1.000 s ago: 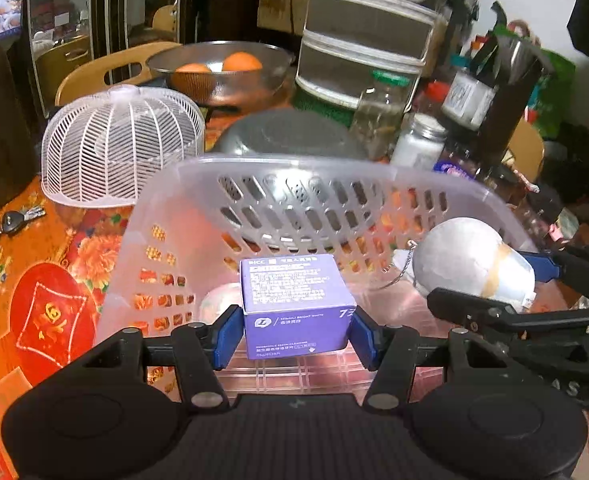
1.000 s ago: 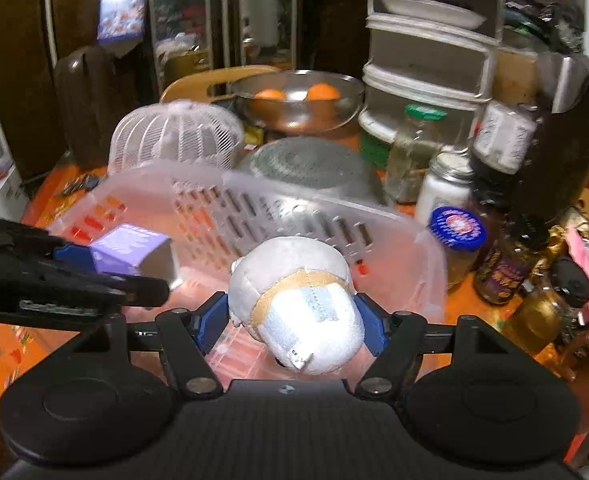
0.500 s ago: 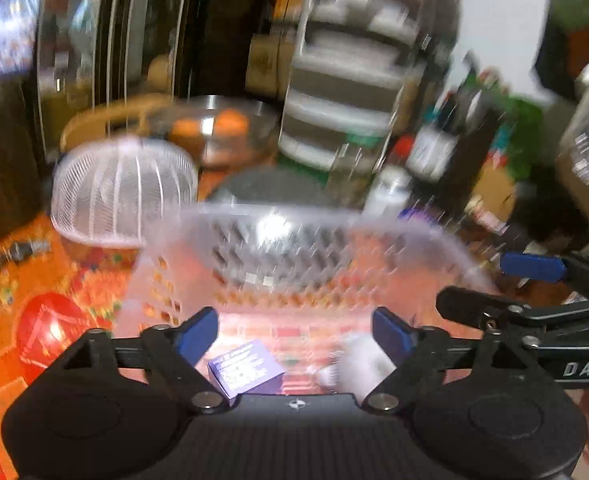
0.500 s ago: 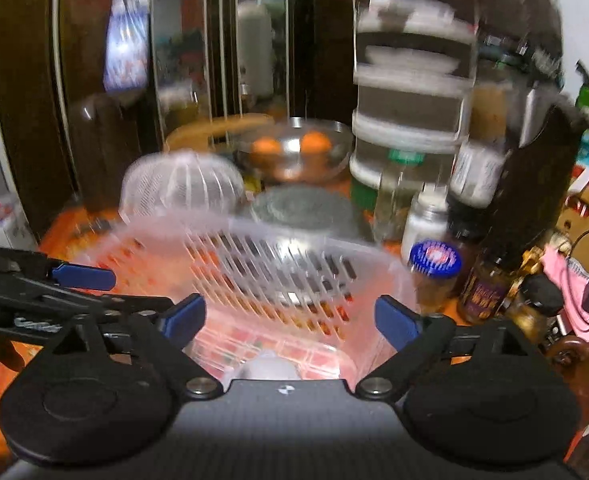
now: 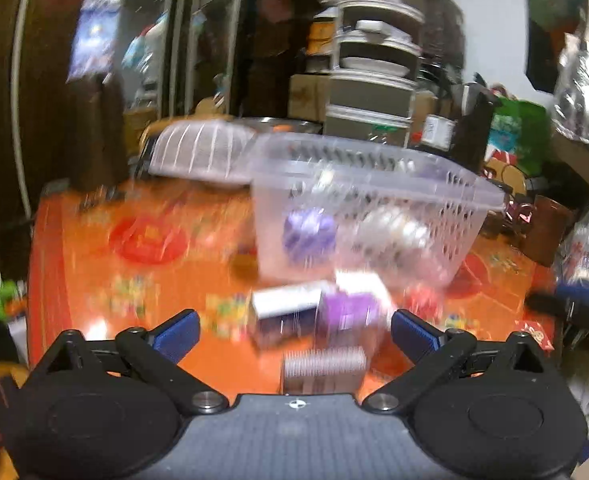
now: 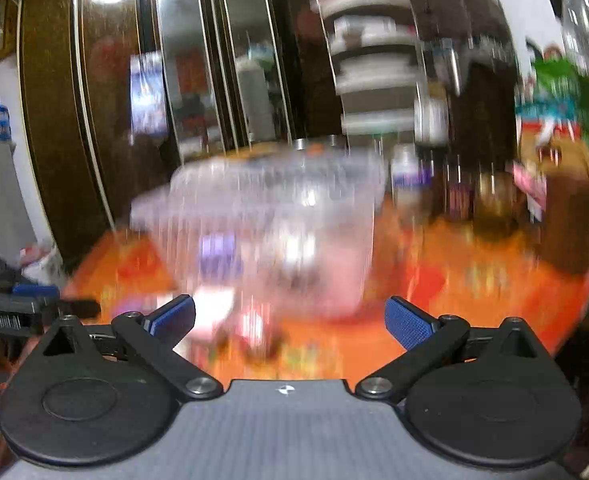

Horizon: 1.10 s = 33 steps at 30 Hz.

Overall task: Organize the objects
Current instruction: 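Lift both open tools out of the basket, then grasp the KENT cigarette box with the left tool while the right tool grasps the reddish box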

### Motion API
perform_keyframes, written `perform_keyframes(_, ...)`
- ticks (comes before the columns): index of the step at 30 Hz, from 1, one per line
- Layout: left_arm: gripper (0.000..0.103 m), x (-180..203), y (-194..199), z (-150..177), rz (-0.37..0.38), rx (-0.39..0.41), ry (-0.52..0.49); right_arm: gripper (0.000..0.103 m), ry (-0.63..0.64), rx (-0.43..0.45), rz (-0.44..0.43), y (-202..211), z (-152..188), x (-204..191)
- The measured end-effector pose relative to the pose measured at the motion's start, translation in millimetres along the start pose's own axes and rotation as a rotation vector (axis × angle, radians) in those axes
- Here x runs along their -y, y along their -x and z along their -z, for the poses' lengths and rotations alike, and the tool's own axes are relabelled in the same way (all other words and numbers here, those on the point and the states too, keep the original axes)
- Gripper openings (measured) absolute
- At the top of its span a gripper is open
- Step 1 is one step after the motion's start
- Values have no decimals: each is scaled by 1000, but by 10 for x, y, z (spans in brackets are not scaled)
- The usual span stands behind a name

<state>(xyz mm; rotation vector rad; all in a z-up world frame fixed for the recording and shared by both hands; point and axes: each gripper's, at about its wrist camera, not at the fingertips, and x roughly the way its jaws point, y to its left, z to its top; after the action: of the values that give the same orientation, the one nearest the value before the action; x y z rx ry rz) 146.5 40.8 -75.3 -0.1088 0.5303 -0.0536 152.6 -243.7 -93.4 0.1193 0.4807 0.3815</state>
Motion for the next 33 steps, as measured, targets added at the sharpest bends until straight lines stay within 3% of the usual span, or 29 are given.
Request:
perform_keyframes(4,99,-33,-12,208,-14,-12,25,103,-69,2,-5,39,316,43)
perform_keyframes(11,99,92,-68,298,-12,-44,-38,103,6,39,5,194,457,-82)
perform_keyframes(19,98,133,143,293,-20,-25,-38,103,85,26,27,300,329,-281)
perform_keyframes(25,98,186,-47,224,-2,-44,-32,103,75,-11,16,175,301,-244)
perform_keyframes(33,89,181,-266,253,-31,-80,-26,103,67,-4,21,186,307,-183)
